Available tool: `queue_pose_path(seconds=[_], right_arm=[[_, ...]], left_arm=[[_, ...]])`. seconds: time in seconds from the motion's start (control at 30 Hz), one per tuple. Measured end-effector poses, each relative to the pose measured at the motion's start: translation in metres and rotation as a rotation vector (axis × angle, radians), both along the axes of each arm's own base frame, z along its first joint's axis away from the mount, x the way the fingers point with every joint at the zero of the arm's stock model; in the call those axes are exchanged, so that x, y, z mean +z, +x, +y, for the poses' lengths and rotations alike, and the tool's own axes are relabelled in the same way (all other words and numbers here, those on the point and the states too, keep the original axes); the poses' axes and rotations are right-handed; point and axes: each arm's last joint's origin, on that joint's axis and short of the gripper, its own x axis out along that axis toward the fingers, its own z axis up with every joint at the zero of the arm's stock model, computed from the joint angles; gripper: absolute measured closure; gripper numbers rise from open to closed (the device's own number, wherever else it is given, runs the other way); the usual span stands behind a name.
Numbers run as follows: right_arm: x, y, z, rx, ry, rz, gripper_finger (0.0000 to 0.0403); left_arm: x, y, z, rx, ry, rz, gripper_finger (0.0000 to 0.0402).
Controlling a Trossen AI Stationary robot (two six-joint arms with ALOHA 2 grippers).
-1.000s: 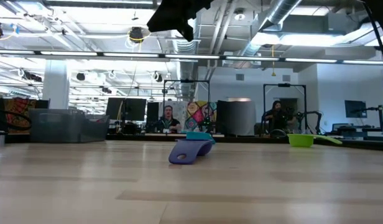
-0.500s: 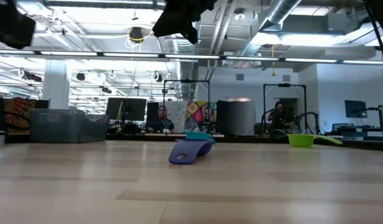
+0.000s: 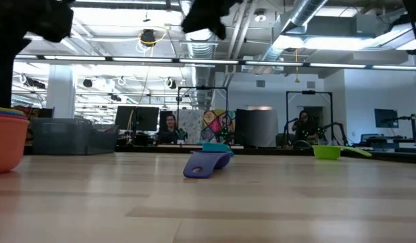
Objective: Nest measuring cups in basket
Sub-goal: Stack the yellow measuring cup on top of the blue measuring cup, then stack the light green measuring cup on top of the yellow measuring cup
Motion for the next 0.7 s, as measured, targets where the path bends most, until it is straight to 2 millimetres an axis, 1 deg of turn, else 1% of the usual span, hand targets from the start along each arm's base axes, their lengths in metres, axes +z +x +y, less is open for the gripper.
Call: queue_pose_path(seconds=[0.1, 0.23, 0.37, 0.5, 0.7], right_arm=[[0.016, -0.021, -0.003, 0.009, -0.048, 0.027, 0.0327], [0.029, -0.053, -0.004, -0.005, -0.158, 0.133, 0.0327], [0.033, -0.085, -0.012, -0.065, -0.197, 0.187, 0.0327], [0.018, -0.122, -0.029, -0.184, -0.152, 0.212, 0.0327], [-0.029, -0.186, -0.061, -0.463, -0.020, 0.299, 0.0327]], left_arm=[[0.012, 0.000, 0.004, 0.009, -0.023, -0.036, 0.0402], [0.028, -0.002, 0.016, 0.045, -0.007, -0.113, 0.0398], [0.043, 0.003, 0.035, 0.085, 0.052, -0.205, 0.0382], [0.049, 0.015, 0.058, 0.084, 0.097, -0.223, 0.0353], [0.053, 0.039, 0.088, 0.092, 0.124, -0.288, 0.0304]])
